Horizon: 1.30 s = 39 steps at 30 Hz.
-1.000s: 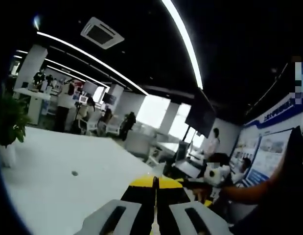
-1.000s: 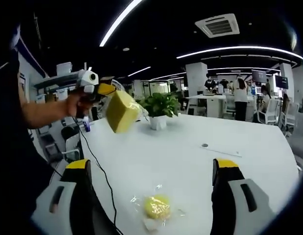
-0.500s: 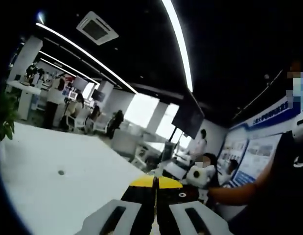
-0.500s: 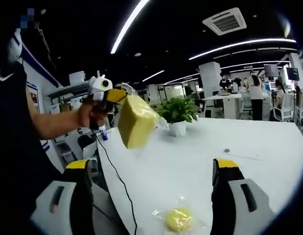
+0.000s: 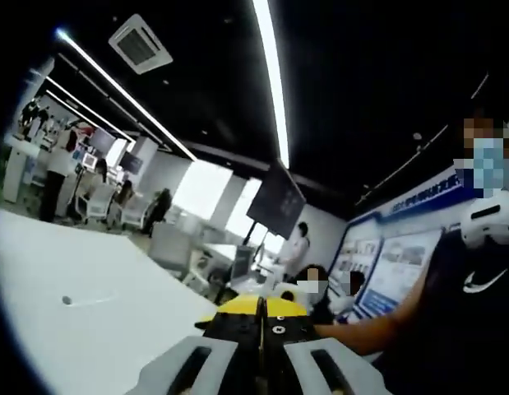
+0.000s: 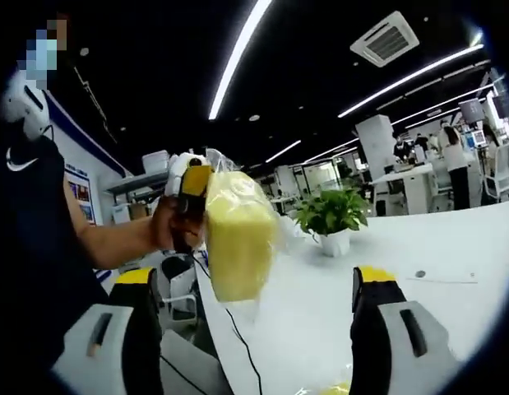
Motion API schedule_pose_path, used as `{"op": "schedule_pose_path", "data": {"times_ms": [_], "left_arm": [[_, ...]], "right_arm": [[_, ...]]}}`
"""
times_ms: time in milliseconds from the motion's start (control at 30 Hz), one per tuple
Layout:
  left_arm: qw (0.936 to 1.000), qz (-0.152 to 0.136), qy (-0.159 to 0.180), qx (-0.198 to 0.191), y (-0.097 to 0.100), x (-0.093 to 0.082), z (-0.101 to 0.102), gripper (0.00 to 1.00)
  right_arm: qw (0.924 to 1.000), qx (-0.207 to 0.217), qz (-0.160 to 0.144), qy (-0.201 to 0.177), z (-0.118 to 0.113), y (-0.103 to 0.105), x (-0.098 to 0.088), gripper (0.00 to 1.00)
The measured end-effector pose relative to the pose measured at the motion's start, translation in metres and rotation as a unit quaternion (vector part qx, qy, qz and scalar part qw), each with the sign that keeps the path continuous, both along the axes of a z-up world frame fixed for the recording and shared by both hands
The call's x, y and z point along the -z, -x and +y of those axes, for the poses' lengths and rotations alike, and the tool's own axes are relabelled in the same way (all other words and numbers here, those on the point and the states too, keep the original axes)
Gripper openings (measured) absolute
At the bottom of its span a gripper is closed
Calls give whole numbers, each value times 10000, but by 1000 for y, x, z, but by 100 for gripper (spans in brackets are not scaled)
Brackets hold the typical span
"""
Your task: Compare the silicone blocks by pressing each to a similar depth, holding the contact briefly, and releasing to observe deformation and rebound differences across the visible hardness samples.
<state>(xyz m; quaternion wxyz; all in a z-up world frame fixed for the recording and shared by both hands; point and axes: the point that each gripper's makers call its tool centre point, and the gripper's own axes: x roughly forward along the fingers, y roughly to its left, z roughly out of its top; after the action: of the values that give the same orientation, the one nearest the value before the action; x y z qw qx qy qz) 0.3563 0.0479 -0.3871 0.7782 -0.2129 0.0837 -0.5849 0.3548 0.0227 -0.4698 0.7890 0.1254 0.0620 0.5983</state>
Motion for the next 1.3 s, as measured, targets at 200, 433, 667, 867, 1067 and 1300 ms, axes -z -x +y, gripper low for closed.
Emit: {"op": "schedule_pose_path", "data": {"times_ms": [200, 433, 667, 867, 1067, 1300], "left_arm": [[9998, 56, 142, 114, 5, -3, -6, 0], [9996, 113, 227, 155, 8, -5, -7, 0], [9993, 133, 315, 162, 10, -7, -6, 0], [9993, 127, 314, 169, 11, -8, -7, 0], [9998, 136, 152, 79, 8, 2, -2, 0], [9998, 74, -157, 5, 8, 15, 0, 0]], "right_arm": [[9998, -168, -20, -66, 5, 3, -4, 76], [9975, -469, 357, -379, 13, 12, -13, 64], [9975, -532, 292, -352, 15, 14, -12, 53], [9973, -618, 208, -336, 15, 16, -12, 35], [9974, -621, 291, -219, 13, 18, -6, 26], [9970, -737, 214, 114, 12, 21, 3, 20]]}}
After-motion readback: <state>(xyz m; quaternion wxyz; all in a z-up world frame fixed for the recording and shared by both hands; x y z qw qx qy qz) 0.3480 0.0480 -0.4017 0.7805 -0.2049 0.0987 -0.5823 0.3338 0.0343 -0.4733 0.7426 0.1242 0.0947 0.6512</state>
